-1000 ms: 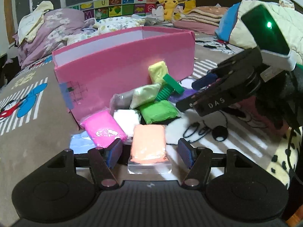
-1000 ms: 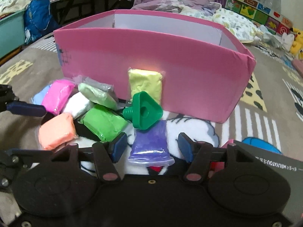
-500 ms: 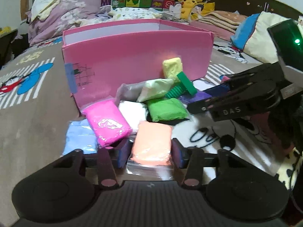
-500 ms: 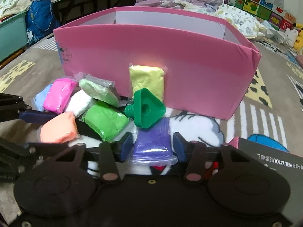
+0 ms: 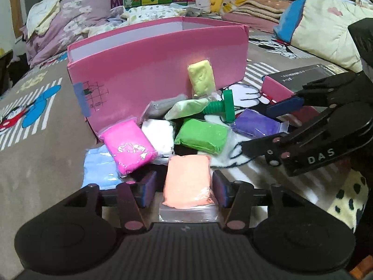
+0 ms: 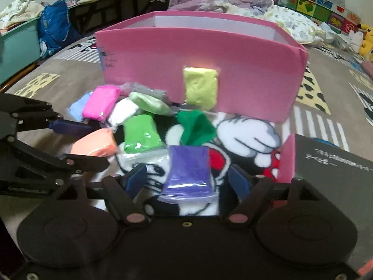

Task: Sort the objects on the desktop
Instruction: 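Grasp the peach clay packet with the left gripper while the right gripper grasps the purple packet, then carry the peach clay packet with the left gripper into the pink box and release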

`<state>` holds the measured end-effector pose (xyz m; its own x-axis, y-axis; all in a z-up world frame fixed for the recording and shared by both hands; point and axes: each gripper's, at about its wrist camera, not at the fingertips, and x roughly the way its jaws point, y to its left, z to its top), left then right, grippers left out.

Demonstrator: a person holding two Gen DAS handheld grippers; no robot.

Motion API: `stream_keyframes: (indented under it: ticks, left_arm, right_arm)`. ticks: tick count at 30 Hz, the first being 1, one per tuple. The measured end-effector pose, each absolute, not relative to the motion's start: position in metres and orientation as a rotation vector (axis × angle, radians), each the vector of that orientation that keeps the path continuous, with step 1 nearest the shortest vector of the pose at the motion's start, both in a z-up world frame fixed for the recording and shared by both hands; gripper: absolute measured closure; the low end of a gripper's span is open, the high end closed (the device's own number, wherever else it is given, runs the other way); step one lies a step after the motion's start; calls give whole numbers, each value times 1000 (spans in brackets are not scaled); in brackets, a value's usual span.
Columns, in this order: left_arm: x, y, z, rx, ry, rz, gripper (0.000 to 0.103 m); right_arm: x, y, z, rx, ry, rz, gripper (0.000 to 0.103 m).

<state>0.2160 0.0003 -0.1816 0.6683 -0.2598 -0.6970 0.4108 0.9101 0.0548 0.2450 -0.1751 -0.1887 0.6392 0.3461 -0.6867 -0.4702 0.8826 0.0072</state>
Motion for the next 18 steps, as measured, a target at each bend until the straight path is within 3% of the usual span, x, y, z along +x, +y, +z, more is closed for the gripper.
stream_keyframes:
  ticks: [2,5,8,12,18]
  left_arm:
    - [216,0,-183,215,744,-382,52]
    - [215,0,-183,214,740,-380,52]
    - [216,1,-183,185,744,-384,61]
    - [214,-4,-184,192,740,-367,63]
    - [210,-5,-184,146,739,-319,64]
  right_arm:
    - [248,-175,-191,-163,732,460,30]
    - [251,-177,-193,-119,722,454,45]
    - [250,-179,-195,-91,704,459,54]
    - [249,-183,-196,-66,694,460,62]
    - [249,-192,-196,-26,687,482,65]
